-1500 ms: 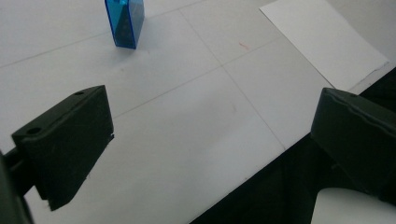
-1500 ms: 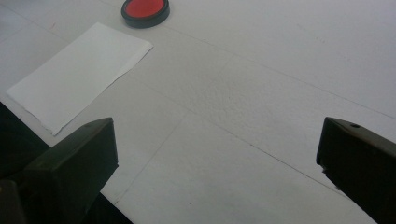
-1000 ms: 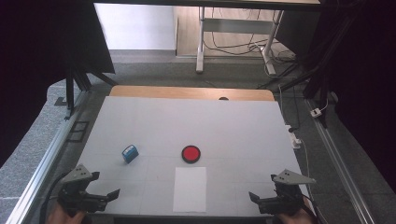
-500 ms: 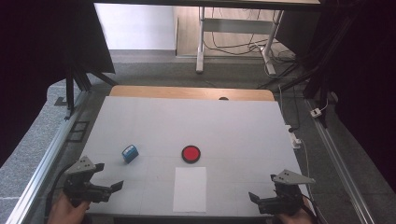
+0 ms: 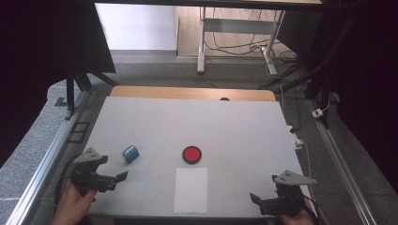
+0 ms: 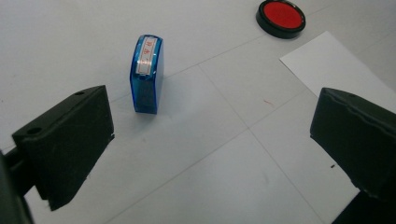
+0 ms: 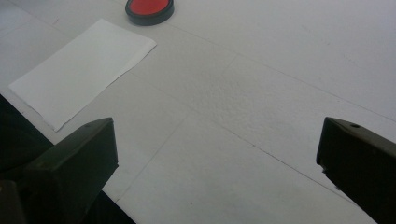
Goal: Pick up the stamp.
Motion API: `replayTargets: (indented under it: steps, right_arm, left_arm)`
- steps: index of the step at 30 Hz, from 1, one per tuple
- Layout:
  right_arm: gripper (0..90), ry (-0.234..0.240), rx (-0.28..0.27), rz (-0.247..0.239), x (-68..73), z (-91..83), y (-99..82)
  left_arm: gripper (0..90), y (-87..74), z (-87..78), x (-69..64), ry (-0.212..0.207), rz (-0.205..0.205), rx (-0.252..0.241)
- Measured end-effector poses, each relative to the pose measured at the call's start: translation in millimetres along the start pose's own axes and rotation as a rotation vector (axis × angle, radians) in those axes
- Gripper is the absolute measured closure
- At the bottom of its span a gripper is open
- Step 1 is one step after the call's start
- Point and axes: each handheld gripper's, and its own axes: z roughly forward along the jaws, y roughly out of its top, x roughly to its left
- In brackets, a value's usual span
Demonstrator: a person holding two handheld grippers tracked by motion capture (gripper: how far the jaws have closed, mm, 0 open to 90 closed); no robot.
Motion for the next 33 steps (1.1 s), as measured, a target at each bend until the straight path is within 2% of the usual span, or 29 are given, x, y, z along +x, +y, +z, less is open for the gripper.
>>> replayTargets:
  steps: [9,13,16,24,33]
  right_arm:
    - [0.0,0.0,0.002,0.001,-0.1,0.2,0.1]
    - [0.0,-0.001,0.005,0.0,0.3,0.4,0.3]
    - [0.0,-0.002,0.004,0.001,0.3,0.3,0.2]
    - [0.0,-0.001,0.006,-0.001,0.3,0.5,0.2]
    - [0.0,-0.002,0.009,-0.002,0.3,0.7,0.4]
  left_arm:
    - [0.0,12.0,13.1,8.2,-0.008,0.002,0.007]
    - [0.0,16.4,18.9,11.5,0.003,0.008,0.007]
    - [0.0,19.5,22.3,15.8,0.005,-0.005,0.012]
    - [0.0,27.5,32.9,26.5,0.052,-0.003,0.03]
    - [0.0,40.6,47.7,35.5,0.02,0.024,0.062]
